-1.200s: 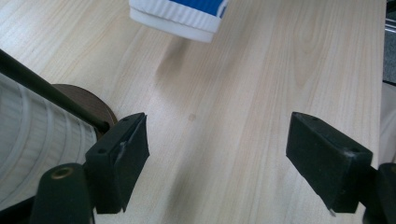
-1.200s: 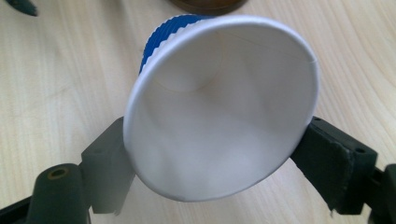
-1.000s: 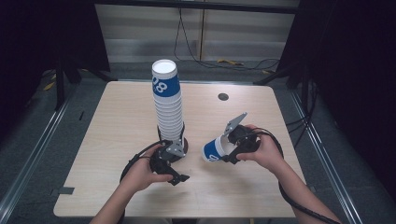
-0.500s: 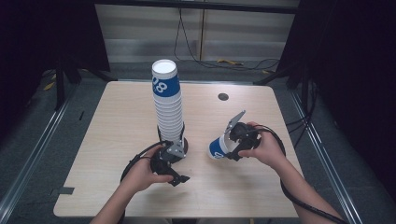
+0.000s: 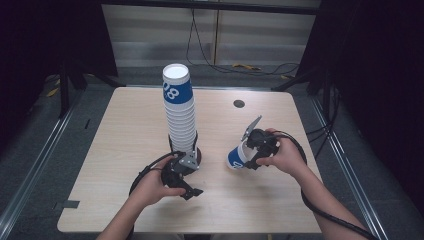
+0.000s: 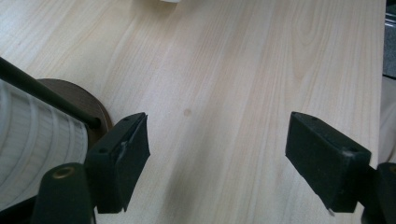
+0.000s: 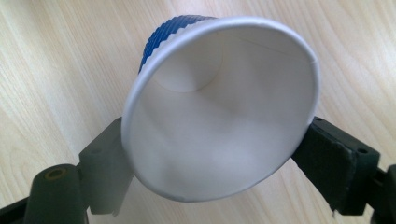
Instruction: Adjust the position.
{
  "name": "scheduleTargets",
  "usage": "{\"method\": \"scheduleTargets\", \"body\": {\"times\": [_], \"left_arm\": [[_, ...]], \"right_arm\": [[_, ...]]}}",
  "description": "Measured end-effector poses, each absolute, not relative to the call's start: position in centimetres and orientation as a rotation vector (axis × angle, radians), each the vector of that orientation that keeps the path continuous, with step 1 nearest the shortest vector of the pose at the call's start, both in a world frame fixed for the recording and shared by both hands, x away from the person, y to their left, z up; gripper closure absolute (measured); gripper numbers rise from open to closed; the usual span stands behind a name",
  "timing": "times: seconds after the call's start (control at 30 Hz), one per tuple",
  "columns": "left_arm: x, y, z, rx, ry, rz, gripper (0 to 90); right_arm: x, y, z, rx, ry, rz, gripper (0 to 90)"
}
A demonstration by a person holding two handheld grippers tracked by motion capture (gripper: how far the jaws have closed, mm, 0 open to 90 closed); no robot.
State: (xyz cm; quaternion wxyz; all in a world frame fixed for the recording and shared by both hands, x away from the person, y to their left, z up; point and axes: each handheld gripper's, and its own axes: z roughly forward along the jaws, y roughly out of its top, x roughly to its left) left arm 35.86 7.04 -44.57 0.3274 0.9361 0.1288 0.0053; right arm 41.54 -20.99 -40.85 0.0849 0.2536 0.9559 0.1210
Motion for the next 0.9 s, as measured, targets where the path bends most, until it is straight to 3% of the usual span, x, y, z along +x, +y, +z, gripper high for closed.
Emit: {"method": "scheduleTargets", "body": {"times": [0.9], "left_arm": [[36.0,7.1,-44.8,2.455,0.342,0.004,21.6]], "right_arm": [[42.9,-20.1,-40.7,0.78,2.847,0.358,14.9]]}}
